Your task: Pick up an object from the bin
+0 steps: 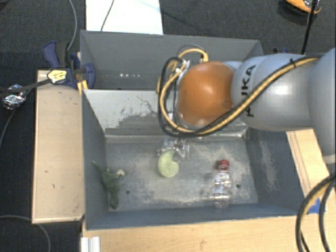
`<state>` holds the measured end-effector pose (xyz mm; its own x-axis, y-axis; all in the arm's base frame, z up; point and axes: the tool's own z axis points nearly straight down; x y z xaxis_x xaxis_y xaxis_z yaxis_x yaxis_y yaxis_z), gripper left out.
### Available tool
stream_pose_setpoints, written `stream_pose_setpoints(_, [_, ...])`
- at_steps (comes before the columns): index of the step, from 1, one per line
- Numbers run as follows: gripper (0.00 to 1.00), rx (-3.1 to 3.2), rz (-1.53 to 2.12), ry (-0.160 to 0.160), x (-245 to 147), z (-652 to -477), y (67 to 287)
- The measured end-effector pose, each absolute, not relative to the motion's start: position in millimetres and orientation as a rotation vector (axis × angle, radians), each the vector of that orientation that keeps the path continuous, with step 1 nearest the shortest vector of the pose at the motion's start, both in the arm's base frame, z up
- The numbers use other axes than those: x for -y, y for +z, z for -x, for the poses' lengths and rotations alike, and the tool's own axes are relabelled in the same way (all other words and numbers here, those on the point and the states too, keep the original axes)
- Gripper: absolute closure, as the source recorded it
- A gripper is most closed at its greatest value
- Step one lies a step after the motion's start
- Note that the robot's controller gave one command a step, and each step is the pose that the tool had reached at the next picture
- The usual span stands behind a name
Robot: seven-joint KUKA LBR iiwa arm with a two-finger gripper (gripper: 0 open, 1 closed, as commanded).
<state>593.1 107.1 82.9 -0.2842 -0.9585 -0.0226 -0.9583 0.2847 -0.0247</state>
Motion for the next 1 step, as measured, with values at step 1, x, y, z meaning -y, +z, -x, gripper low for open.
stream_pose_setpoints(1, [1.00,-2.493,1.858,-0.009,-107.1,-593.0,82.9])
